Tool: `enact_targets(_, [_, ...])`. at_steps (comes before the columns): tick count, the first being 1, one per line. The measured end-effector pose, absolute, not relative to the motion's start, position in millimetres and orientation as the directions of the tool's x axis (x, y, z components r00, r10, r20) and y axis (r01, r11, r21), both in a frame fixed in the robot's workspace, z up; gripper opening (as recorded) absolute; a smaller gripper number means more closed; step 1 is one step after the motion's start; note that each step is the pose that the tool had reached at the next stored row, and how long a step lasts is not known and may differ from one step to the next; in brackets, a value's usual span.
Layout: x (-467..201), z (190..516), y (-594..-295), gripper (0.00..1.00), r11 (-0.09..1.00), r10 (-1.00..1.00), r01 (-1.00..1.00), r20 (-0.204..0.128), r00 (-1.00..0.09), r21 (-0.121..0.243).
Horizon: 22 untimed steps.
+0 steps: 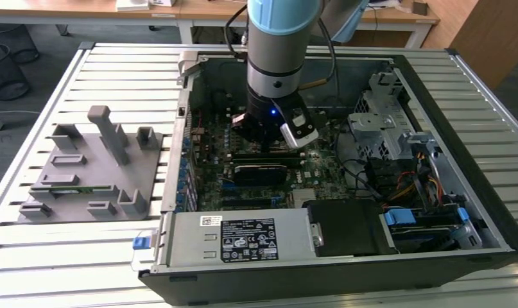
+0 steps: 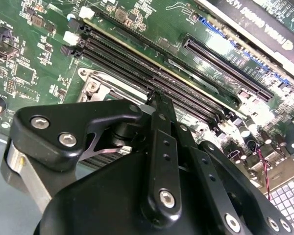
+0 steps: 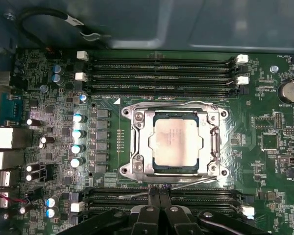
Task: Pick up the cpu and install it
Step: 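Install the second cpu locking lever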
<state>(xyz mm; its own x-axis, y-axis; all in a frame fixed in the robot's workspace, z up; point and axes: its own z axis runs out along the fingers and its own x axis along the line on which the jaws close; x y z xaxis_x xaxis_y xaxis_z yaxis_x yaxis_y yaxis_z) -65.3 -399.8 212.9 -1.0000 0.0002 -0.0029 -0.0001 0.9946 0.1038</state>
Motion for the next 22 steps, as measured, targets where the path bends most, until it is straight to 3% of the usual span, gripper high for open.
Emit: enact_targets(22, [-81, 207, -404, 0.11, 0.993, 0.0, 0.0, -0.003, -1.0, 0.115])
